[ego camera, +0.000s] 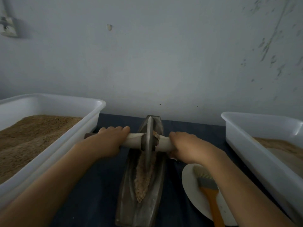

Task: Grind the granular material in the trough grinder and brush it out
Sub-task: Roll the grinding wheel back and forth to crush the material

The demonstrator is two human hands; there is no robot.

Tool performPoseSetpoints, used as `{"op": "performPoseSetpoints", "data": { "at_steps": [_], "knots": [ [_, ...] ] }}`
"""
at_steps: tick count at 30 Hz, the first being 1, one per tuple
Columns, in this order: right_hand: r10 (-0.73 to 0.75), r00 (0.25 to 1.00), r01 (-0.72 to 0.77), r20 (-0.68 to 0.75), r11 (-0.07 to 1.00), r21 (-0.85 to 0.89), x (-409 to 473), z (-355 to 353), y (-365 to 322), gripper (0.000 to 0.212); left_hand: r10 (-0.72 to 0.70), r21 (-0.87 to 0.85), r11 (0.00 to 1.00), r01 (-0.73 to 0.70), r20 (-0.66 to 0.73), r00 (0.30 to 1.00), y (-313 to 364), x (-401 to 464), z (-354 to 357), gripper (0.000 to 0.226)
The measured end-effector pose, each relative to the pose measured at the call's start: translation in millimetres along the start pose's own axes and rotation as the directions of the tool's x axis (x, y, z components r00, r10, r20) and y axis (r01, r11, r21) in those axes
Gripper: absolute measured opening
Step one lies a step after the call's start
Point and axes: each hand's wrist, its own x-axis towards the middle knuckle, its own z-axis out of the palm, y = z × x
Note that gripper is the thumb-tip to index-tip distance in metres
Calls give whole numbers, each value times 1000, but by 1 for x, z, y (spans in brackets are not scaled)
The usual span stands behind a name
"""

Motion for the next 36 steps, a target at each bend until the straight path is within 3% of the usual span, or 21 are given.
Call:
{"op": "performPoseSetpoints", "data": {
  "at_steps": [4, 8, 11, 14, 18, 21, 25, 29, 33, 36],
  "knots": [
    [-16, 956, -13, -293, 995, -99, 16, 20, 9, 30, -54, 37, 997, 68, -297, 953, 2, 15, 20, 40],
    [-35, 937, -6, -347, 993, -116, 19, 25, 11, 31, -46, 36, 997, 64, -379, 924, 3, 19, 25, 41],
    [-43, 966, 8, -256, 991, -135, 11, 18, 7, 27, -23, 14, 1000, 28, -273, 962, 0, 13, 16, 40],
    [-29, 999, 27, -44, 998, -62, -1, 1, -2, 30, 26, -4, 1000, -26, -53, 998, -1, -1, 0, 43],
    [-73, 976, 72, 207, 997, 12, -22, -22, -13, 46, 109, -53, 993, -101, 181, 977, -1, -25, -21, 39],
    [-115, 950, 116, 289, 993, 11, -33, -31, -17, 46, 157, -85, 987, -138, 303, 940, -3, -36, -30, 32],
    [-117, 942, 115, 314, 993, 24, -33, -32, -15, 43, 168, -96, 985, -145, 321, 932, -4, -34, -31, 31],
    [-48, 967, 49, 250, 999, 2, -18, -21, -12, 42, 121, -90, 990, -105, 208, 970, -2, -20, -20, 31],
    [2, 996, -9, -94, 997, -73, 3, 7, -1, 31, 8, -33, 999, -9, -23, 1000, -2, -1, 1, 37],
    [7, 961, -39, -277, 993, -110, 17, 21, 7, 30, -34, 38, 998, 46, -271, 962, 1, 11, 18, 39]
  ]
}}
